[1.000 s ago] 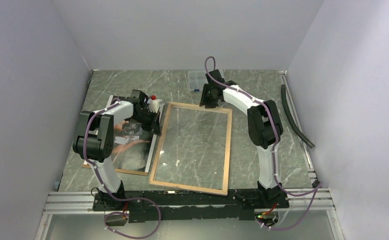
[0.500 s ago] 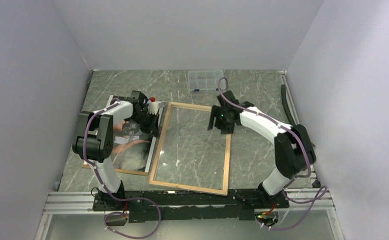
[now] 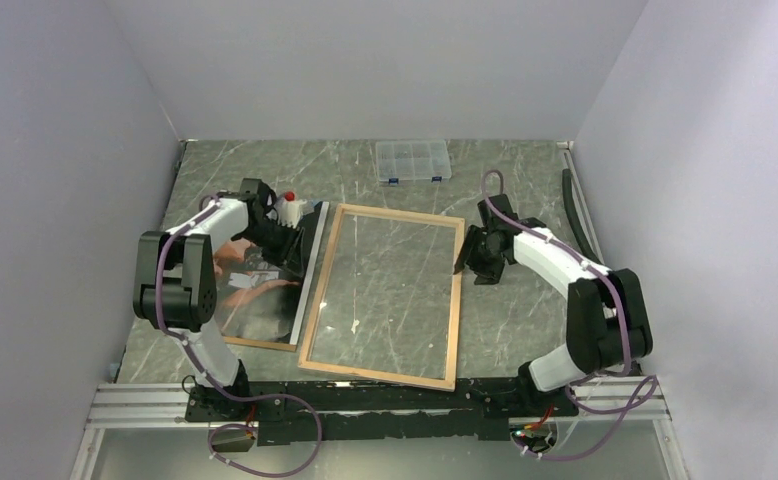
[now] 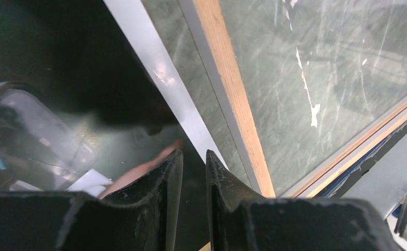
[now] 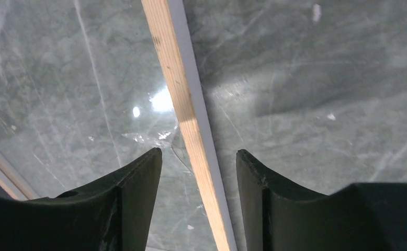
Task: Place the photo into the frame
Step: Place the photo frame item in the photo frame.
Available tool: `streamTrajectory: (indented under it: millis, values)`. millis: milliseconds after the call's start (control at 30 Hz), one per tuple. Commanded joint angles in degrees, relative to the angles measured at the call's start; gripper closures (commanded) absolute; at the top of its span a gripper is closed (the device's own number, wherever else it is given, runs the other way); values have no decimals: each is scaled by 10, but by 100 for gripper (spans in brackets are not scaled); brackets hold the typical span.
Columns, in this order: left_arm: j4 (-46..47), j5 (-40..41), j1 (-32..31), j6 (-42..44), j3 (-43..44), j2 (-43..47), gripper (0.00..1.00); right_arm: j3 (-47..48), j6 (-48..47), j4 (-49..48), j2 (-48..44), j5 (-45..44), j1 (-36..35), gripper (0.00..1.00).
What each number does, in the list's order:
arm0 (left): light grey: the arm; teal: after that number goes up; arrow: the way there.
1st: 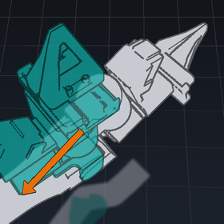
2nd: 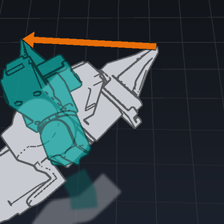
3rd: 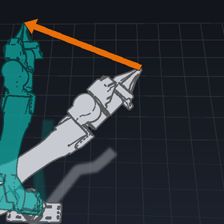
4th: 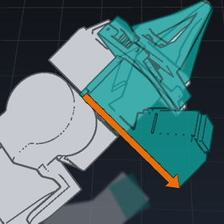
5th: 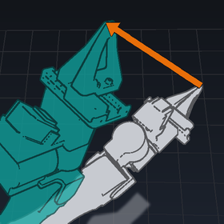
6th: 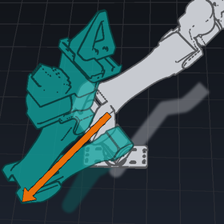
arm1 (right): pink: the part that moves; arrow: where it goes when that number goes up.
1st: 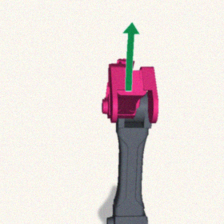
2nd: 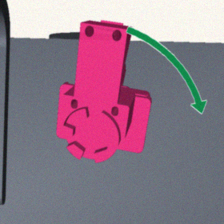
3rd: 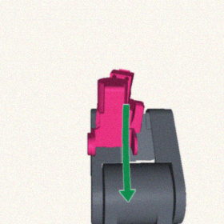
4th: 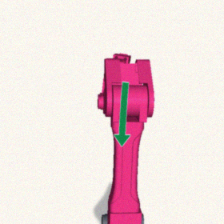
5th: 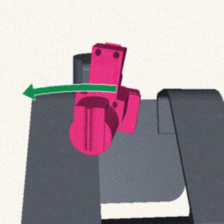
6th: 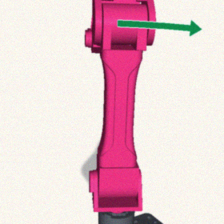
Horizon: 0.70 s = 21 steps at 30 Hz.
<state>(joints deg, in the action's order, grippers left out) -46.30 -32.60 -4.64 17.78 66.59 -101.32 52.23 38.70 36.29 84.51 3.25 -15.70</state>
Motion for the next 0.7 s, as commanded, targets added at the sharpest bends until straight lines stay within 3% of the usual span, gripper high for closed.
streamTrajectory:
  millis: [0, 233, 467, 667]
  values:
    - [15, 3, -18, 23, -30, 19, 73, 18, -22, -61, 41, 64, 16, 45]
    - [61, 38, -39, 13, -46, -15, 82, 30, -25, -82, 91, 80, 56, 60]
    - [89, 60, -77, -13, -3, -51, 84, 57, -17, -100, 126, 85, 85, 73]
    - [93, 81, -83, -32, 63, -101, 86, 122, -13, -94, 160, 72, 100, 75]
